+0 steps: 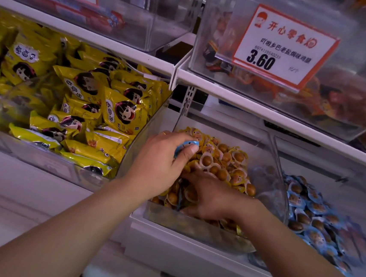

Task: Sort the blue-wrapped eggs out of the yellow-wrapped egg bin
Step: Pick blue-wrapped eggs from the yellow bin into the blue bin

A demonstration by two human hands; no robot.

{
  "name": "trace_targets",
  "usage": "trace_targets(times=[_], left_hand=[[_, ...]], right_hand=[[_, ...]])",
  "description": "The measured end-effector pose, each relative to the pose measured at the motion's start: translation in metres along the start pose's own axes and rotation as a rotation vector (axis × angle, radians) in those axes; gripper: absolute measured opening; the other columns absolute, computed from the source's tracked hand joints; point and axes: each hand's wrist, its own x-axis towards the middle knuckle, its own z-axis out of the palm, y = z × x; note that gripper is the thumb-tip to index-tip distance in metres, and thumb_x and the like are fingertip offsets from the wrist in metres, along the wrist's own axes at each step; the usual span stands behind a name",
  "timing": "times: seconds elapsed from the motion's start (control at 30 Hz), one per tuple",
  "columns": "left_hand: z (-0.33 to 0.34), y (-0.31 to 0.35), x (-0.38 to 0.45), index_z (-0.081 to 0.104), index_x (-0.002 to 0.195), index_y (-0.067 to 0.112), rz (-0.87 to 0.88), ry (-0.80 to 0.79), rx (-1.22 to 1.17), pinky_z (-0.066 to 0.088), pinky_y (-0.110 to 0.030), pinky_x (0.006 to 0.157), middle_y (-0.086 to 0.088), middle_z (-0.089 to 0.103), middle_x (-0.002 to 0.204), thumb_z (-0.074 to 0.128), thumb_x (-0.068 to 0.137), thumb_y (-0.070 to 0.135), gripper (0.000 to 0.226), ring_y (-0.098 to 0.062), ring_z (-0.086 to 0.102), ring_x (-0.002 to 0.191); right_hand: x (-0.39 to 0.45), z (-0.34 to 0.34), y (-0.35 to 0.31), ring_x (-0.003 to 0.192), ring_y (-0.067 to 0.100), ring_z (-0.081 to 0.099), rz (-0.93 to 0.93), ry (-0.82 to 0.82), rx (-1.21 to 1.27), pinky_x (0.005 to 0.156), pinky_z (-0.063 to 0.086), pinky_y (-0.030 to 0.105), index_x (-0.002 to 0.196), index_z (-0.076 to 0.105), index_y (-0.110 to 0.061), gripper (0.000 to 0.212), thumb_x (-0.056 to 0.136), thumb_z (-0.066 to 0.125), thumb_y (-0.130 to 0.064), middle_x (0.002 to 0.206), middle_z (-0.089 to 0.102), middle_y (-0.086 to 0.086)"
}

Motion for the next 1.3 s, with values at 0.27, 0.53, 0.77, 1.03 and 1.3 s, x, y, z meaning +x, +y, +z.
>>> trace_targets(times=[0.27,0.53,0.77,1.03,1.3], left_hand=[[0.001,0.002,0.002,0.069,0.118,0.021,0.008,0.001,0.019,0.049,-0.043,0.088,0.004,0.071,0.111,0.045,0.098,0.045,0.039,-0.020,0.062,0.101],[0.000,0.000,0.001,0.068,0.119,0.023,0.007,-0.021,0.023,0.048,-0.043,0.084,0.005,0.071,0.106,0.043,0.099,0.048,0.041,-0.018,0.061,0.097],[0.001,0.001,0.000,0.069,0.117,0.024,0.019,-0.007,0.033,0.047,-0.042,0.085,0.009,0.070,0.106,0.045,0.098,0.047,0.037,-0.016,0.059,0.096],[0.003,-0.003,0.000,0.068,0.116,0.028,0.026,0.015,0.036,0.050,-0.043,0.083,0.012,0.070,0.106,0.046,0.099,0.048,0.034,-0.015,0.060,0.097],[0.003,-0.007,-0.001,0.066,0.117,0.035,0.010,0.031,0.034,0.051,-0.040,0.079,0.016,0.068,0.103,0.045,0.099,0.051,0.031,-0.011,0.058,0.096]], right_hand=[[0.013,0.017,-0.018,0.117,0.026,0.050,-0.066,0.046,-0.057,0.098,0.047,0.040,0.119,0.062,-0.023,0.048,0.082,0.067,-0.054,0.127,0.056,0.005],[0.010,0.010,-0.012,0.103,0.027,0.059,0.018,-0.093,-0.081,0.084,0.052,0.037,0.113,0.061,-0.020,0.028,0.094,0.057,-0.040,0.115,0.062,0.006],[0.017,0.013,-0.033,0.108,0.034,0.060,0.040,-0.040,-0.402,0.082,0.050,0.041,0.129,0.056,-0.014,0.034,0.099,0.050,-0.028,0.126,0.057,0.014],[0.015,0.016,-0.033,0.093,0.033,0.064,0.022,0.109,-0.363,0.075,0.049,0.039,0.112,0.063,-0.014,0.026,0.094,0.054,-0.030,0.103,0.067,0.012],[0.014,0.013,-0.014,0.083,0.027,0.064,0.125,0.240,0.000,0.059,0.041,0.032,0.094,0.064,-0.016,0.022,0.094,0.056,-0.037,0.092,0.067,0.008]])
